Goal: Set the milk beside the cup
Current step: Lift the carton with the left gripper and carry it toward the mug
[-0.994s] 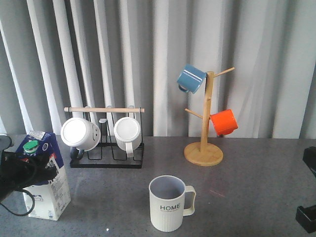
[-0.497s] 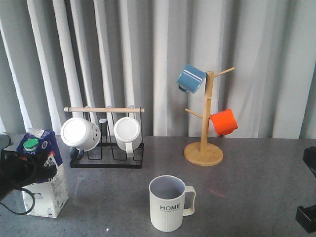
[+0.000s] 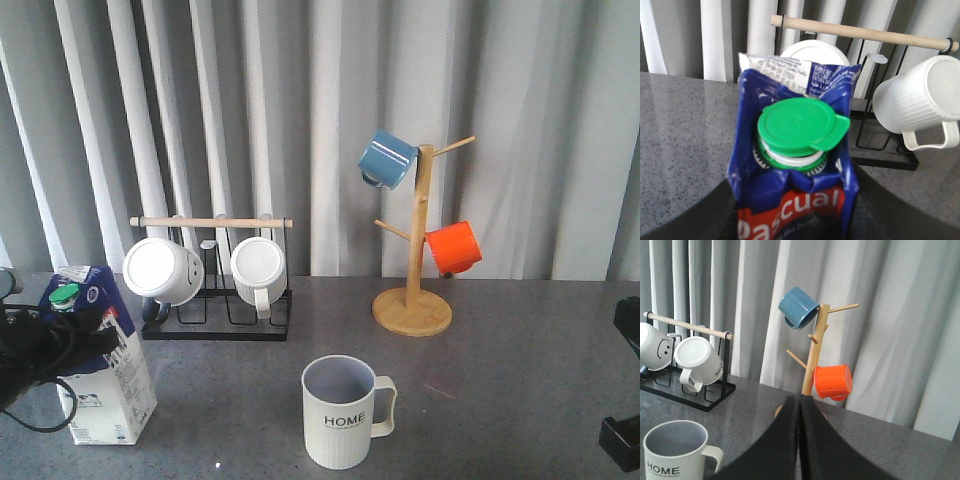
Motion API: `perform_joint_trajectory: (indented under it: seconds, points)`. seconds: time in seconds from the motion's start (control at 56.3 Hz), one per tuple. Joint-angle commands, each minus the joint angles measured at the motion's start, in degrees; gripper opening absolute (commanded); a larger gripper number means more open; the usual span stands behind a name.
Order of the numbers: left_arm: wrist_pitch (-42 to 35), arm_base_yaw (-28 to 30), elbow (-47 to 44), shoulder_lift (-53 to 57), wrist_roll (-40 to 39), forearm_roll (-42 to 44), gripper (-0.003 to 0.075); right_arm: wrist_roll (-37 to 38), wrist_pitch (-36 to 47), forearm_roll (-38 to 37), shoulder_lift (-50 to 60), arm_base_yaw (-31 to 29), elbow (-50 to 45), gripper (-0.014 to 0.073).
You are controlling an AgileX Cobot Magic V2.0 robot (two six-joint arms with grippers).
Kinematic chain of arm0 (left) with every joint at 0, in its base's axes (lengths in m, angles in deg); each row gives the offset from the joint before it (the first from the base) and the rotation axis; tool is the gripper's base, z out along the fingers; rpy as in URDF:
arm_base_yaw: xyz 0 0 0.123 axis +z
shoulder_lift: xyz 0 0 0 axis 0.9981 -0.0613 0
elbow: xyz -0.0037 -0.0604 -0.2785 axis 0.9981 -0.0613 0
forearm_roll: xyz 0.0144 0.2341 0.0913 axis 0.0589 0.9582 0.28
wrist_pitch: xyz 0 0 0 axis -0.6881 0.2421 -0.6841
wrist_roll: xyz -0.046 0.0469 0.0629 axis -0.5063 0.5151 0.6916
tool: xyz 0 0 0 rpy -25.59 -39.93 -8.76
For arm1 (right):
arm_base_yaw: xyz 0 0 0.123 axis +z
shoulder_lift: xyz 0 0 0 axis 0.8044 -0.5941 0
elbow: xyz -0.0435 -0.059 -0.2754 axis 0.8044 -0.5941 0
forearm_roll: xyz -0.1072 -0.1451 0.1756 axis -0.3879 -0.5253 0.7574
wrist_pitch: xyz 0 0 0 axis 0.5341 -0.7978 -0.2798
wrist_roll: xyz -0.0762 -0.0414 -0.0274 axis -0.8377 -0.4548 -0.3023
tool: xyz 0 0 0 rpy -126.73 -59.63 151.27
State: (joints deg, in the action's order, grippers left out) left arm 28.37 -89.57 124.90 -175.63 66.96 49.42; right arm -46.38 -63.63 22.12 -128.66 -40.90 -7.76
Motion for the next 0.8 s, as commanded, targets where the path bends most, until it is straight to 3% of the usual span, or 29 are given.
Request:
perform_joint_trajectory:
  seconds: [0.0, 0.089, 0.16, 0.426, 0.515, 0.639, 0.781]
  points:
    - [-2.45, -2.28, 1.78, 4.54, 0.49, -0.33, 0.0056, -0.42, 4.06, -0.17, 0.47, -0.30, 1.49, -0.0008]
    - [-2.12, -5.37, 1.78, 6.83, 6.19, -2.58, 0.0056, -0.42, 4.01, -0.17, 0.47, -0.30, 1.49, -0.0008]
    - [-2.17, -8.32, 1.78, 8.42, 13.91, -9.85, 0.0056, -0.42, 4.01, -0.17, 0.47, -0.30, 1.49, -0.0008]
    - [-4.40, -21.19, 4.42, 9.25, 52.07, -52.18, 0.0056, -0.42, 4.01, -0.17, 0.47, -0.30, 1.49, -0.0008]
    - [-8.24, -25.10, 6.50, 8.28, 62.66, -64.05, 0.0056, -0.42, 4.01, -0.17, 0.47, -0.30, 1.49, -0.0008]
    - [-13.64, -29.37, 9.71, 5.96, 71.42, -72.57, 0.0056, -0.42, 3.89, -0.17, 0.47, -0.30, 1.49, -0.0008]
    - [-14.07, -33.00, 11.98, 3.94, 71.84, -73.93, 0.0056, -0.42, 3.89, -0.17, 0.47, -0.30, 1.49, -0.0008]
